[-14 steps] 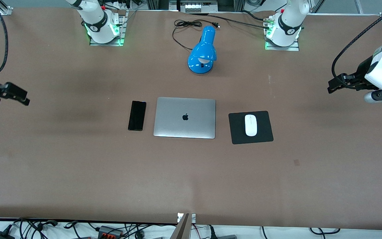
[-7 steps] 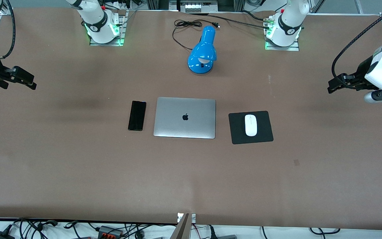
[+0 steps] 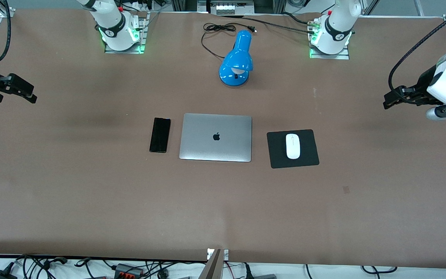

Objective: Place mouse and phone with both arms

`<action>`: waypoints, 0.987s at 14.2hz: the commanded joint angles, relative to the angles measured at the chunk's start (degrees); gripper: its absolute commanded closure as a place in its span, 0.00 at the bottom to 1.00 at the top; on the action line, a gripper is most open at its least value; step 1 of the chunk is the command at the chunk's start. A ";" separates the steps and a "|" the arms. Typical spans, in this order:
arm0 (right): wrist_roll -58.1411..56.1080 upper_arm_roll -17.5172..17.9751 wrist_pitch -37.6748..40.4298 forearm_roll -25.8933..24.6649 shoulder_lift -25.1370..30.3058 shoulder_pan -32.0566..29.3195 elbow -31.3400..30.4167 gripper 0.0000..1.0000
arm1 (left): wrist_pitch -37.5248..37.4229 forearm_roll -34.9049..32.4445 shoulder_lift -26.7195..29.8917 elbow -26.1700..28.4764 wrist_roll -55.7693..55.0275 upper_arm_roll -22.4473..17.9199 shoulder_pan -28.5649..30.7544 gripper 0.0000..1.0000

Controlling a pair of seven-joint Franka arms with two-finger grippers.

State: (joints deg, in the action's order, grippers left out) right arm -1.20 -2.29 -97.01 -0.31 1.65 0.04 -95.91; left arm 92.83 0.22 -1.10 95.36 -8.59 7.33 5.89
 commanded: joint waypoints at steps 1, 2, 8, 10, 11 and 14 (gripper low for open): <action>-1.09 0.09 1.99 0.66 0.37 -0.13 0.29 0.00 | -0.28 0.66 0.48 0.18 1.30 -0.38 0.09 0.00; -1.09 0.09 2.17 0.49 0.37 -0.13 0.29 0.00 | -0.28 0.66 0.48 0.18 1.30 -0.38 0.09 0.00; -0.91 0.18 2.09 0.66 0.55 -0.57 0.29 0.00 | -0.28 0.66 0.48 0.18 1.30 -0.38 0.09 0.00; -0.91 0.01 2.26 0.66 0.63 -0.57 0.29 0.00 | -0.28 0.75 0.48 0.18 1.30 -0.38 0.09 0.00; -0.91 0.01 2.26 0.66 0.63 -0.57 0.20 0.00 | -0.28 0.75 0.48 0.18 1.30 -0.38 0.09 0.00; -0.91 0.09 2.26 0.48 0.63 -0.39 0.03 0.00 | -0.28 0.75 0.48 0.18 1.30 -0.47 0.18 0.00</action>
State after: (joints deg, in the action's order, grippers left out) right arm -1.20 -2.34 -95.59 -0.31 1.65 -0.02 -95.92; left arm 92.83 0.22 -1.10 95.36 -8.58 7.22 5.89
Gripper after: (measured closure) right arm 0.000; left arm 0.000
